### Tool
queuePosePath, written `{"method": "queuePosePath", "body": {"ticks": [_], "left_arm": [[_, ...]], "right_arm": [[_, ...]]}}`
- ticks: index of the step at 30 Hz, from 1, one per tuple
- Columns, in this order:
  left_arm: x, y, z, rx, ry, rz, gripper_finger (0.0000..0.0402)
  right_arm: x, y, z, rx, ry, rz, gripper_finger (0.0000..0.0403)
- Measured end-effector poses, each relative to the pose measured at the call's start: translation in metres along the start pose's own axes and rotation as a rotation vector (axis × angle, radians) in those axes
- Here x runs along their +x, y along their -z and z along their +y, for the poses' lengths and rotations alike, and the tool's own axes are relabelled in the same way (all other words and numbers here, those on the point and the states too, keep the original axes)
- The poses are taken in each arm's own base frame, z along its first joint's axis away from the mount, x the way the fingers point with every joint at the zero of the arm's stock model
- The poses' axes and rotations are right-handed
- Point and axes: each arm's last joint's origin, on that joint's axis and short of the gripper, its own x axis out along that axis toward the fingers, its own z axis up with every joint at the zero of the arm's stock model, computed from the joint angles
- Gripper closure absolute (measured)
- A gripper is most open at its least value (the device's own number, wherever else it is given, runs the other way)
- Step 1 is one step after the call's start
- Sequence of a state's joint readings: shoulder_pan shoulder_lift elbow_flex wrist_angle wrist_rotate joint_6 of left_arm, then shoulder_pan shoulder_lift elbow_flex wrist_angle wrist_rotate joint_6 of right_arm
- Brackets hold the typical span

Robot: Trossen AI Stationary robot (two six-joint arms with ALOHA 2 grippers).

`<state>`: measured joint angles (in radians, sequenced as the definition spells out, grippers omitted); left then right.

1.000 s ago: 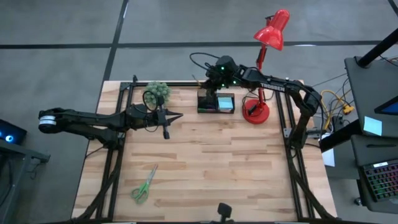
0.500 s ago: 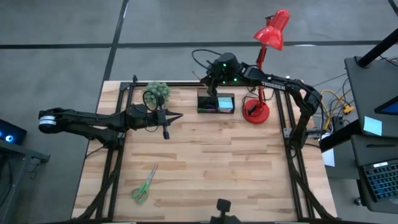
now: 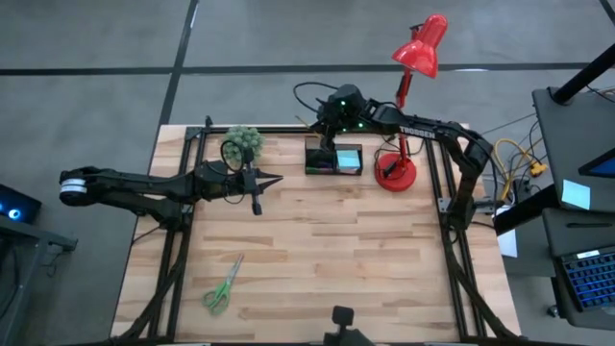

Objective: Pick and place office supplies into organizer
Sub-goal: Put the yellow pencil into the desk organizer

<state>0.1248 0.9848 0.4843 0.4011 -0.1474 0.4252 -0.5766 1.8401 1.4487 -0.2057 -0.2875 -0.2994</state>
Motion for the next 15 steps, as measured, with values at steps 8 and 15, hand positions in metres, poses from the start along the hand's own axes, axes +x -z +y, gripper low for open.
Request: {"method": "queuePosePath", "body": {"ticks": [8,15], "left_arm": [[0.0,0.0,0.0,0.0,0.001,0.001,0.0402],[-0.001,0.001,-0.001,0.003,0.008,0.017,0.0402]], "right_arm": [[0.007,0.008,-0.003,0.019,-0.002,0.025,0.0394],[0.008,0.015,-0.005,0.032,0.0,0.042,0.0394]]}}
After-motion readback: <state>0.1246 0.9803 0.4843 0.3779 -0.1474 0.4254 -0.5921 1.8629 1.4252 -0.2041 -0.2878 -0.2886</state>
